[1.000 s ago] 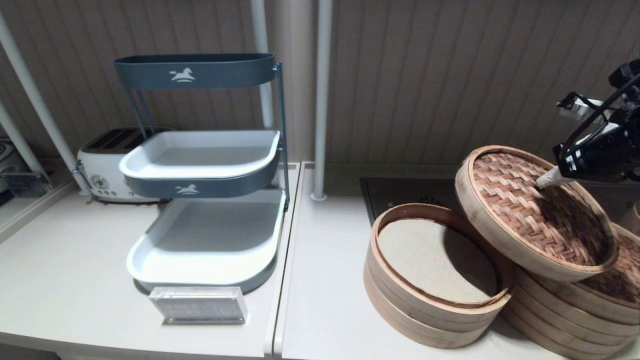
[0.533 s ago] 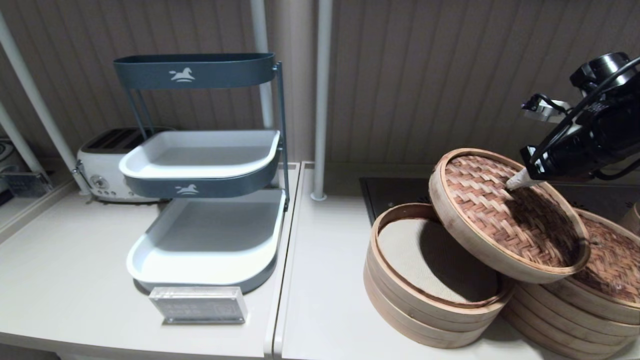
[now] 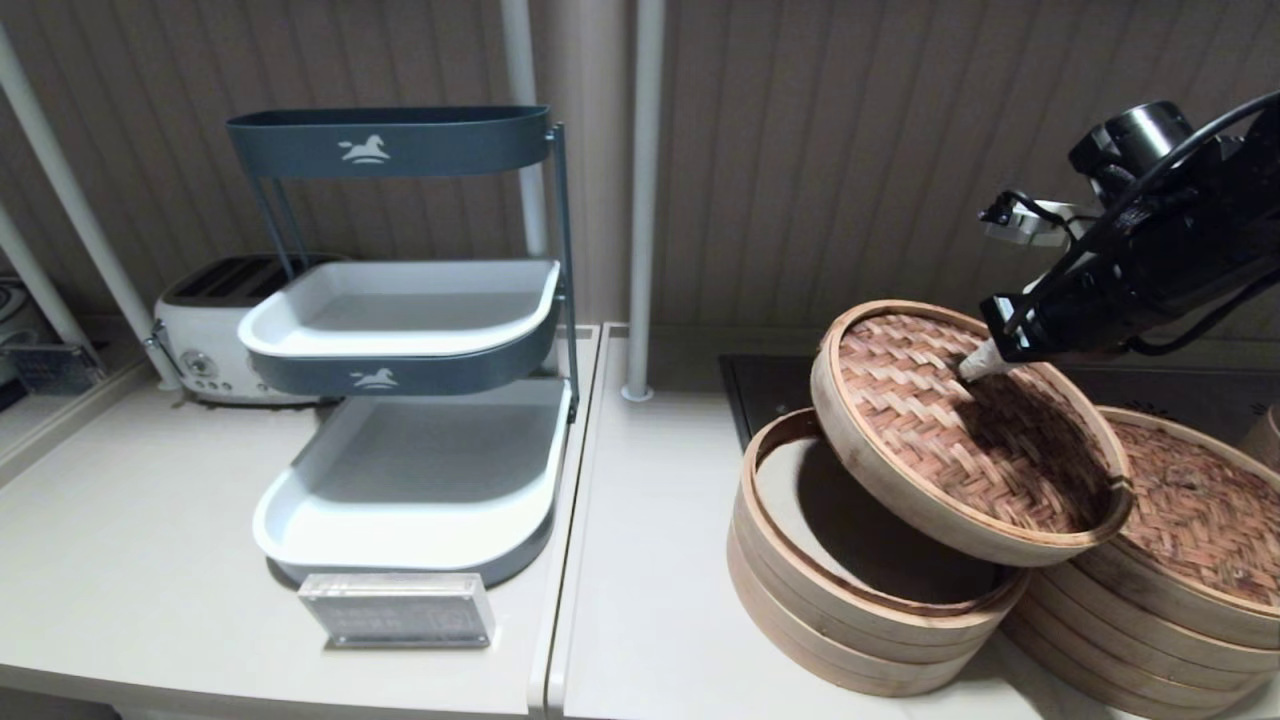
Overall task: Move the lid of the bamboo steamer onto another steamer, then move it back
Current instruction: Put the steamer
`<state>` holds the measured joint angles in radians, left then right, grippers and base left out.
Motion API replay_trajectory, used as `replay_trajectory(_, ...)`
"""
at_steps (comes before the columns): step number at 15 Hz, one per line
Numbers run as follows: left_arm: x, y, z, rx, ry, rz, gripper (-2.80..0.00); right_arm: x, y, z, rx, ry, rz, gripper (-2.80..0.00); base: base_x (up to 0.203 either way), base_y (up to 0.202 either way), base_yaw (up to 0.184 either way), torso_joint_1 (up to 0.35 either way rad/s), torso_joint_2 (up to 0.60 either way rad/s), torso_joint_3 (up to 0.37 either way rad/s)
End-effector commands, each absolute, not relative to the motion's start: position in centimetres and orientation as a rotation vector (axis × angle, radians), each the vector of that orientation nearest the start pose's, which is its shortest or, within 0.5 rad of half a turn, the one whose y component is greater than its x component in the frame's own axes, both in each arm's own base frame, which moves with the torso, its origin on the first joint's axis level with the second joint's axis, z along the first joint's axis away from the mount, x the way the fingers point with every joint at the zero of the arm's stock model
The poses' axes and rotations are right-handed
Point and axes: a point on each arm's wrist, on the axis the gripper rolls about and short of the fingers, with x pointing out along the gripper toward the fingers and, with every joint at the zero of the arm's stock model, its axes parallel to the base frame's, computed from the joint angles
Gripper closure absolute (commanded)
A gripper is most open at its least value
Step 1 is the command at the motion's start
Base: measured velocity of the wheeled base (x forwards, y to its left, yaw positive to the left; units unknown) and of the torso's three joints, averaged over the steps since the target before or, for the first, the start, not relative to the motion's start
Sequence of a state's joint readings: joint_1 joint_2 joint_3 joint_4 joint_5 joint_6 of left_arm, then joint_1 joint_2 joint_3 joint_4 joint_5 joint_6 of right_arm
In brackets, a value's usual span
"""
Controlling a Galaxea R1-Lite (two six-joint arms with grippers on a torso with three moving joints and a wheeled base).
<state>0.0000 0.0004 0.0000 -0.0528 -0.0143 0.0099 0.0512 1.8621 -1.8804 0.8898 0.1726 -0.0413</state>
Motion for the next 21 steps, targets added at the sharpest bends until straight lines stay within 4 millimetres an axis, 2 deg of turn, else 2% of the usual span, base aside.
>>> replay_trajectory(1, -2.1, 0.0, 7.3, 0.011, -0.028, -0.014, 0.00, 32.7, 2.9, 28.7, 0.004, 0.869, 0.246, 0.00, 0.000, 0.000, 0.000, 0.000, 0.00, 0.000)
replay_trajectory(5, -2.1, 0.0, 7.3, 0.010, -0.029, -0.014, 0.00, 32.8, 4.2, 28.9, -0.022, 0.862, 0.261, 0.00, 0.000, 0.000, 0.000, 0.000, 0.00, 0.000)
replay_trajectory(16, -2.1, 0.0, 7.3, 0.011, -0.029, -0.015, 0.00, 35.4, 6.4, 25.6, -0.041, 0.951, 0.276, 0.00, 0.000, 0.000, 0.000, 0.000, 0.00, 0.000)
replay_trajectory(21, -2.1, 0.0, 7.3, 0.009, -0.028, -0.015, 0.00, 35.6, 7.0, 25.6, -0.050, 0.929, 0.284, 0.00, 0.000, 0.000, 0.000, 0.000, 0.00, 0.000)
